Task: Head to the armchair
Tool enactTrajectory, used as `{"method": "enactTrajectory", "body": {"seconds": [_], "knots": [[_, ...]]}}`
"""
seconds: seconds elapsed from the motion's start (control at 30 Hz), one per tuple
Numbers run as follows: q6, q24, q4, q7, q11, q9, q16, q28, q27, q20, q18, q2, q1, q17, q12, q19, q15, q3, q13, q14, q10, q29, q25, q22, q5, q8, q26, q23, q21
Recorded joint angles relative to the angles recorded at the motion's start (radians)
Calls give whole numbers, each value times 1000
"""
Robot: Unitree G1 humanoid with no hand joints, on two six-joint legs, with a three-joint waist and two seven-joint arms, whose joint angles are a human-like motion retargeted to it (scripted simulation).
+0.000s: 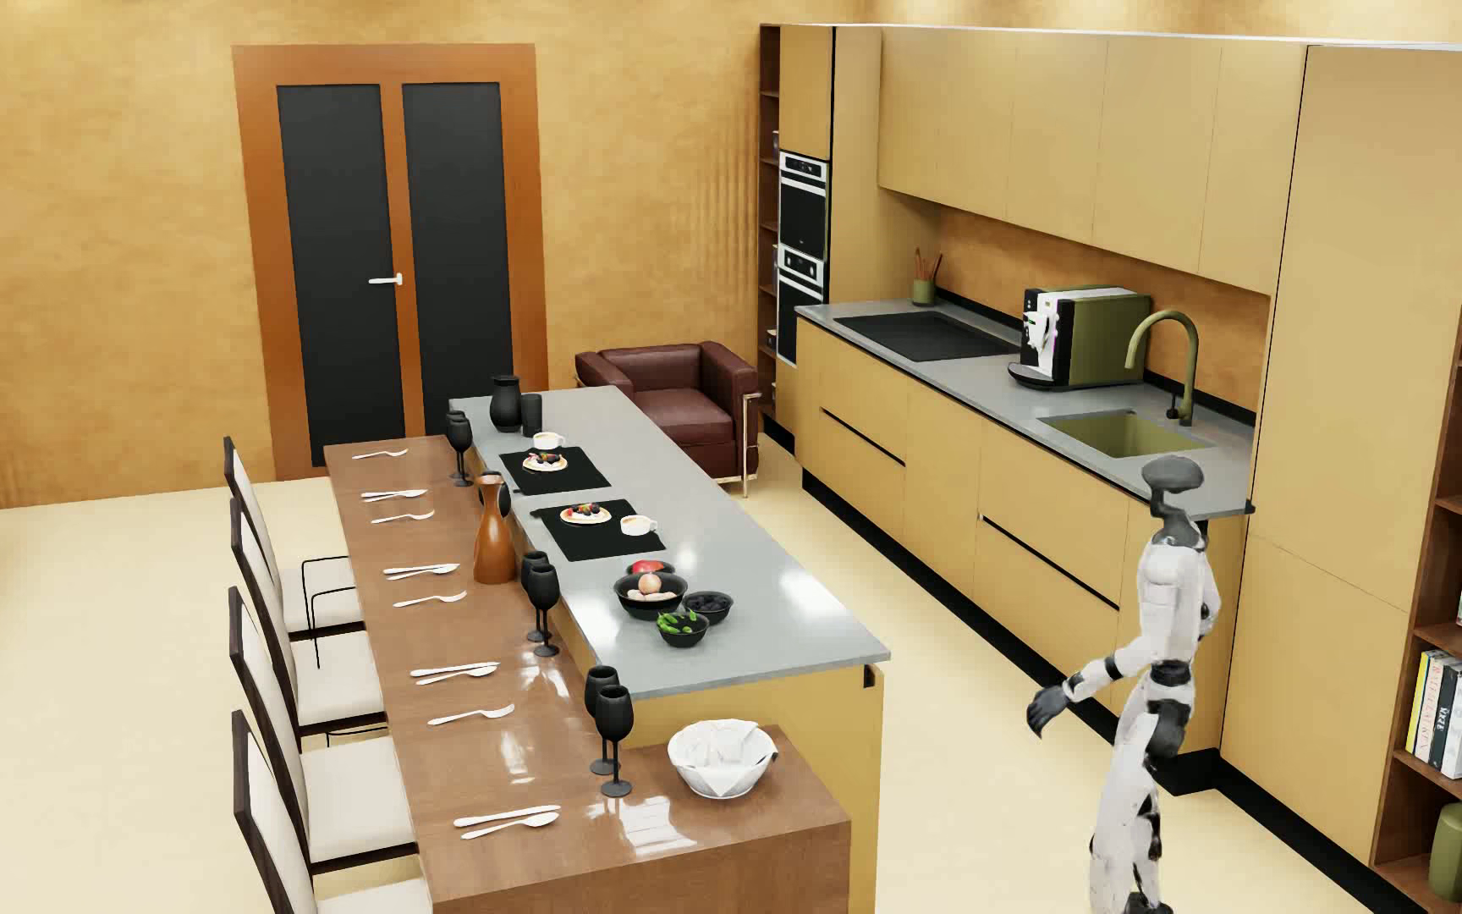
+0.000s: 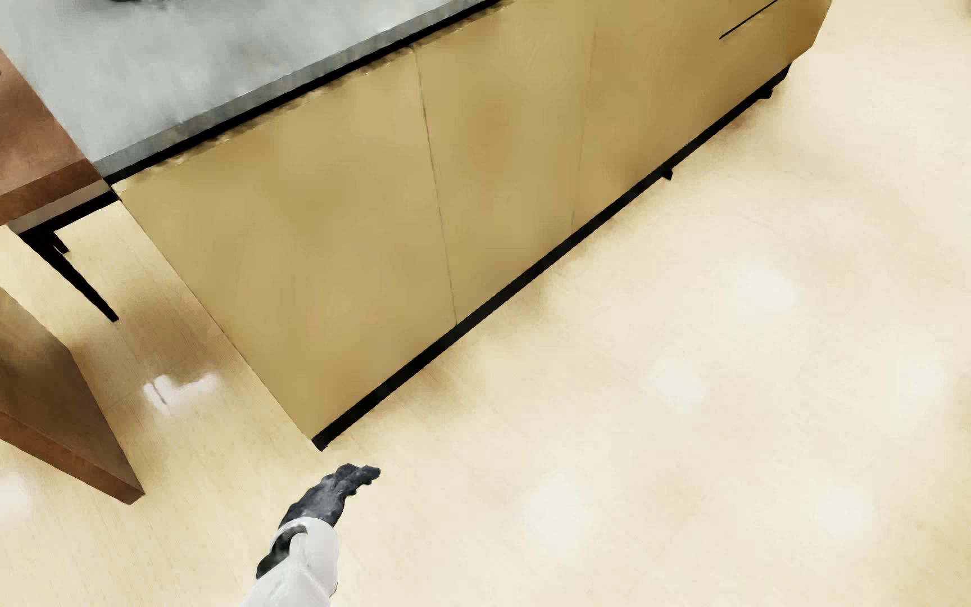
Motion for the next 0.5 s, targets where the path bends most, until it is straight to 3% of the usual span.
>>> {"method": "enactTrajectory", "body": {"seconds": [0.07,0.13,0.17,0.23,0.3,0.4,0.5], "knots": [[5,29,11,8,4,4,-47,-5,-24,-54,4,-6,1,48,16,-7,2,-2,-34,11,-2,-11,-28,152,11,12,62,2,1],[10,-8,43,12,10,9,-62,-53,-44,-77,3,-17,-10,83,52,-14,4,-4,-96,10,29,-4,-71,301,30,23,111,8,14],[13,-9,59,13,13,10,-46,-81,-56,-102,0,-23,-16,94,80,-16,5,-3,-121,8,44,7,-91,349,38,28,114,-2,26],[19,-11,75,14,14,11,4,-96,-136,-147,-3,-33,-25,90,148,-18,6,1,-128,8,53,5,-136,390,49,30,87,-15,52],[20,-67,65,5,7,8,27,-64,-183,-118,-4,-34,-32,83,224,-21,8,8,-136,16,35,-6,-161,384,49,18,73,-38,53],[15,-132,31,-37,-10,3,53,42,-169,-59,-3,-23,-50,69,259,-27,10,20,-143,31,6,-5,-137,378,32,-25,72,-44,28],[7,-120,-1,-110,-16,0,64,119,-135,-80,-2,-7,-88,34,213,-36,3,29,-154,38,9,0,-167,362,11,-92,44,-12,43]]}}
